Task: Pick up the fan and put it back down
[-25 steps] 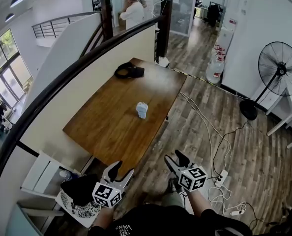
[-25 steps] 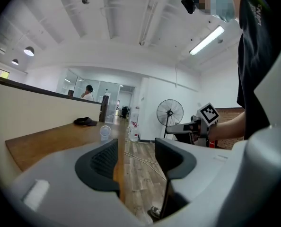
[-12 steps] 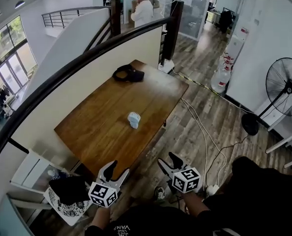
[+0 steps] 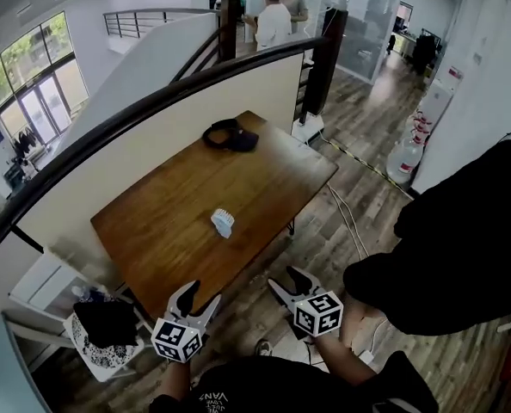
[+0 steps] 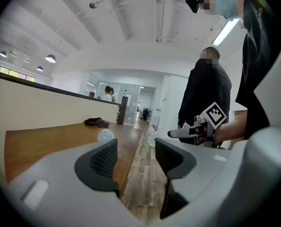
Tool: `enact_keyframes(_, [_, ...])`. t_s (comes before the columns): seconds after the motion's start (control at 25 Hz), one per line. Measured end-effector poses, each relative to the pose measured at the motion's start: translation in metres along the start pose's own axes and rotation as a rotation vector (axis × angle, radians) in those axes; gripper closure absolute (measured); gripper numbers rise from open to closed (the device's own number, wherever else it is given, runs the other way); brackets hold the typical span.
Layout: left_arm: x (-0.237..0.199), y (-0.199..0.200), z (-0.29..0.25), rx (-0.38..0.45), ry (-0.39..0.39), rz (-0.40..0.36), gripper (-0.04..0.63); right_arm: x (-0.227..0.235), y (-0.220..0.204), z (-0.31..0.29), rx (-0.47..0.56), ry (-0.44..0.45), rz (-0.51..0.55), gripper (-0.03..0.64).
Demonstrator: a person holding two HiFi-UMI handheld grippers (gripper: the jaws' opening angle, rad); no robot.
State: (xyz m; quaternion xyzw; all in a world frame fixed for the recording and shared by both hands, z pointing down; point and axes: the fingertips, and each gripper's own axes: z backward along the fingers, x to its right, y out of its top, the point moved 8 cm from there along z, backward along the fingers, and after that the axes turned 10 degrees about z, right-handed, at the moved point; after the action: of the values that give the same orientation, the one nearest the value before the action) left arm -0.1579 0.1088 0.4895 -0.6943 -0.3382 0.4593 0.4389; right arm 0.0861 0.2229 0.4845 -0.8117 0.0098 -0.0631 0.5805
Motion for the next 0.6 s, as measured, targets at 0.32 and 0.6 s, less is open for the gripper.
enact_keyframes(0.32, [0.013, -0.010, -0.012, 0.016, 0.081, 0.011, 0.359, 0.027, -0.001, -0.011, -0.014, 0.084, 0.042, 0.388])
enact_keyframes(0.6, [0.003, -0.013, -0.017, 0.004, 0.105, 0.029, 0.359, 0.032, -0.005, -0.037, -0.047, 0.111, 0.045, 0.380])
